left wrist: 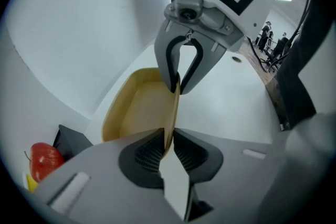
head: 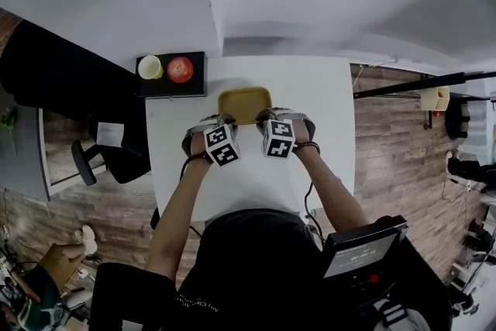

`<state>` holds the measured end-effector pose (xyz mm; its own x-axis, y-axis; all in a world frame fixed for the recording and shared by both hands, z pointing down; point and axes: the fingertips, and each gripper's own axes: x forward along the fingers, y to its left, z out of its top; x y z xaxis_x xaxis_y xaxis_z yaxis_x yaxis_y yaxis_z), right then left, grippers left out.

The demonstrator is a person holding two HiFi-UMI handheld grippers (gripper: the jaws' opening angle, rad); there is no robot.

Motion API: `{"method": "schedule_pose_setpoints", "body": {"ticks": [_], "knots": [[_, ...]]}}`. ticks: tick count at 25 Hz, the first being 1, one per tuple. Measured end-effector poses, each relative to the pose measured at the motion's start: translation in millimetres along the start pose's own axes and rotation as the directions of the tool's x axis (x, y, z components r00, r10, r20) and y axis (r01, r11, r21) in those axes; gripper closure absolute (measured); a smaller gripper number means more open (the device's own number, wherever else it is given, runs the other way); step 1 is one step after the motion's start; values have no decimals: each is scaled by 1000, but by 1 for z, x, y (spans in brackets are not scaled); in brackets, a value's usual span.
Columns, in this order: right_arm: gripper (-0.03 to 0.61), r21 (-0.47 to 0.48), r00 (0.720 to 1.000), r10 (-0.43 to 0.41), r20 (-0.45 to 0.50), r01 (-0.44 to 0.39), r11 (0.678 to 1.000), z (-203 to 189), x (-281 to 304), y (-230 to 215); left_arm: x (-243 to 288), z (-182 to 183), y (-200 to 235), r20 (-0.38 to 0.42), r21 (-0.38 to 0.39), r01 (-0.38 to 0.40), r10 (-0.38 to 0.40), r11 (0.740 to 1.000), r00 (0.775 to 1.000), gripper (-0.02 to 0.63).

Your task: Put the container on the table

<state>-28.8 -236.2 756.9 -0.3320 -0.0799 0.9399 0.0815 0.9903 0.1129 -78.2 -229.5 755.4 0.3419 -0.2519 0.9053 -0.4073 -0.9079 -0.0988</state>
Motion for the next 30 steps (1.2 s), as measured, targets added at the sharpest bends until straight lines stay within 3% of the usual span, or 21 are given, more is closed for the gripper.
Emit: {"method": "schedule_pose_setpoints", "body": {"ticks": [16,30], "knots": [[522,44,999,54,2,-54,998,-6,20,3,19,-10,0,-22,-19,17,-18,1000,1000,555],[507,124,997,27,74,-36,992,-2,18,10,13,-10,-1,47,-34,-57,59,998,997,491]]}}
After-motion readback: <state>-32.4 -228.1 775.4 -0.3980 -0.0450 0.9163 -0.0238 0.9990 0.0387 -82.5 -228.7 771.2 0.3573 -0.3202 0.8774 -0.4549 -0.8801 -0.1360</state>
